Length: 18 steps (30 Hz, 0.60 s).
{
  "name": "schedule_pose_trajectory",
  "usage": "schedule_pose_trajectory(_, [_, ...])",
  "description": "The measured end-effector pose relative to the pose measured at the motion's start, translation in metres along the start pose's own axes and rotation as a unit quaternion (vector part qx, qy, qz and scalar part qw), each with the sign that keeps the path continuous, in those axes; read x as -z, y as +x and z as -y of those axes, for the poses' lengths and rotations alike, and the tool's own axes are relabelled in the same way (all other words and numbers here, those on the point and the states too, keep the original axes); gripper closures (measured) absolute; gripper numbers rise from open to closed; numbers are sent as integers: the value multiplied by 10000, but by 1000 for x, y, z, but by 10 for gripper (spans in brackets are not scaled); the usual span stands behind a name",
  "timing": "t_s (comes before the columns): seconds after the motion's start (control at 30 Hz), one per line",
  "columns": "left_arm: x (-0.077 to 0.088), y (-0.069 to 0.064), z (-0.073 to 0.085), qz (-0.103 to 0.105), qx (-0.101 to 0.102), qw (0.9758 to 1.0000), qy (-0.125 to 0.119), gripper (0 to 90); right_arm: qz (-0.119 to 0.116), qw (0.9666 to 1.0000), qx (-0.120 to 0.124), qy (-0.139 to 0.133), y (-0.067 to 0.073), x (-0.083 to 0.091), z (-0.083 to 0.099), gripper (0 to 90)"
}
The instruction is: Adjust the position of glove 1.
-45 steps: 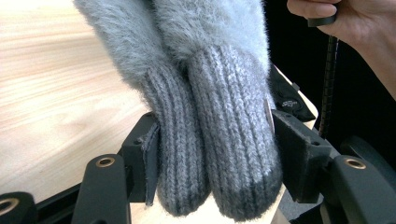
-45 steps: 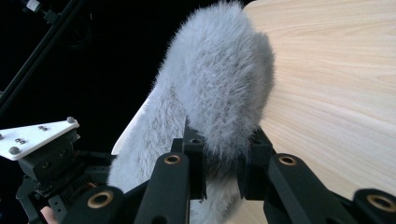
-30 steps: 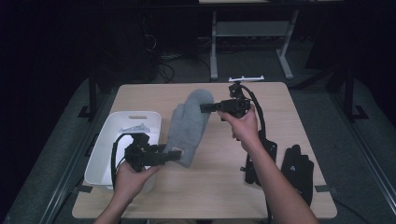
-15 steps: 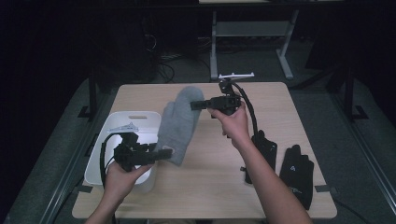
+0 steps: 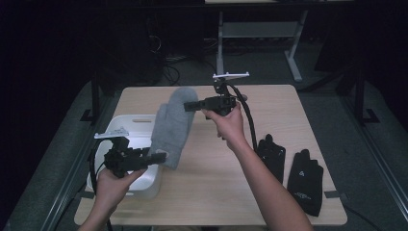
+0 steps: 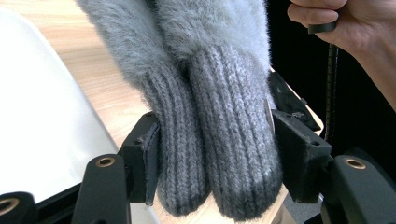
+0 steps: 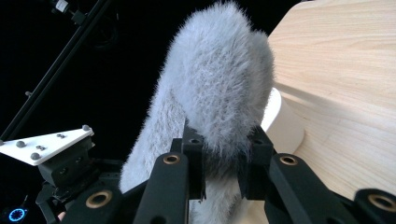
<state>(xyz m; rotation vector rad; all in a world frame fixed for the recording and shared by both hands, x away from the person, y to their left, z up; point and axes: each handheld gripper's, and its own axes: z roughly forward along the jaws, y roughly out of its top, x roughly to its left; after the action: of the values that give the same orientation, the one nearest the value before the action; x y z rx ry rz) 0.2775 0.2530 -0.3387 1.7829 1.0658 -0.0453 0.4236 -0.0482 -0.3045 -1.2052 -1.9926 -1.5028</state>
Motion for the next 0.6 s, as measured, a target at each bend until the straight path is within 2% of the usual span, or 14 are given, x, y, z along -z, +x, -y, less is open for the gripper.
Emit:
schedule_pose_trajectory(0.37, [13,4,1,-98,9,9999,-42,393,-73,10000,26,21,7,-12,-4,750])
schedule_pose_trajectory(0.6, [23,10,3,-92,62,9999,-81,393,-108,9999,88,63,13,-22,-7,749])
